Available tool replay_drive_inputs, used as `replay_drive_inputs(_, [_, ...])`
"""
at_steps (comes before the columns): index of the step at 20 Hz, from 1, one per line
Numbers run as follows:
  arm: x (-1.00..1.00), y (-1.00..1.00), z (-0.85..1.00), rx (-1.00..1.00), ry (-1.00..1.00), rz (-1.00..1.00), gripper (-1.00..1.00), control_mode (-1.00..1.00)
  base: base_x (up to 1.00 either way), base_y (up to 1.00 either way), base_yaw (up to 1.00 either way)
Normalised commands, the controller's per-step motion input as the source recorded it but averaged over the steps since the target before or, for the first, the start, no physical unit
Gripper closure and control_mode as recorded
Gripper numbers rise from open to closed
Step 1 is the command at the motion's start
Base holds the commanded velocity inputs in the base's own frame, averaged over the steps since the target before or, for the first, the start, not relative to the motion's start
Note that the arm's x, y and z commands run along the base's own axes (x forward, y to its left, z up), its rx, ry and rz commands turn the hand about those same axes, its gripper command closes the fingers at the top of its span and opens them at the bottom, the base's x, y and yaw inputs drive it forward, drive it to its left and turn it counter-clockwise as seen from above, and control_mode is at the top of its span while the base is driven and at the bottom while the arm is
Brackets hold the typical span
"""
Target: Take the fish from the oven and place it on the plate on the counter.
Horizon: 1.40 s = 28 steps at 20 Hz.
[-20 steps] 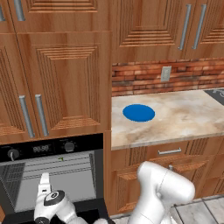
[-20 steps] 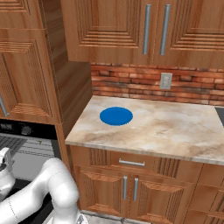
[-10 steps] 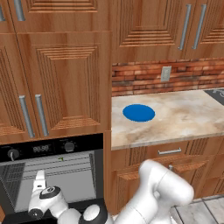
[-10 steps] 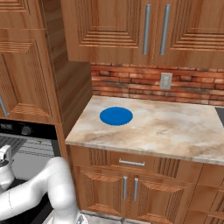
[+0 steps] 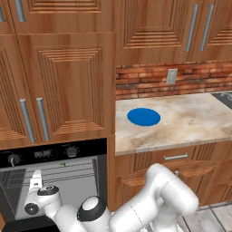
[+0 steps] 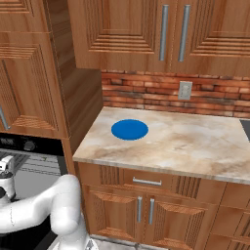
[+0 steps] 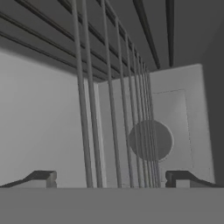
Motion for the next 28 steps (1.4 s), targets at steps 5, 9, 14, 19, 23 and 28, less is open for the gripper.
replay_drive_inputs(5, [0.01, 0.18, -0.84, 0.0, 0.0, 0.0, -1.0, -1.0, 0.0, 0.0, 0.0])
replay_drive_inputs(9, [0.0, 0.19, -0.89, 0.0, -0.01, 0.0, -1.0, -1.0, 0.0, 0.0, 0.0])
replay_drive_inputs(14, [0.0, 0.07, -0.88, 0.0, -0.07, 0.0, -1.0, -1.0, 0.0, 0.0, 0.0])
replay_drive_inputs(19, [-0.25, 0.01, -0.92, 0.0, -0.14, -0.01, -1.0, -1.0, 0.0, 0.0, 0.0])
replay_drive_inputs(23, [-0.56, 0.06, -0.97, 0.0, -0.15, -0.03, -1.0, -1.0, 0.0, 0.0, 0.0])
replay_drive_inputs(28, [-0.58, 0.15, -0.89, 0.0, -0.06, -0.03, -1.0, -1.0, 0.0, 0.0, 0.0])
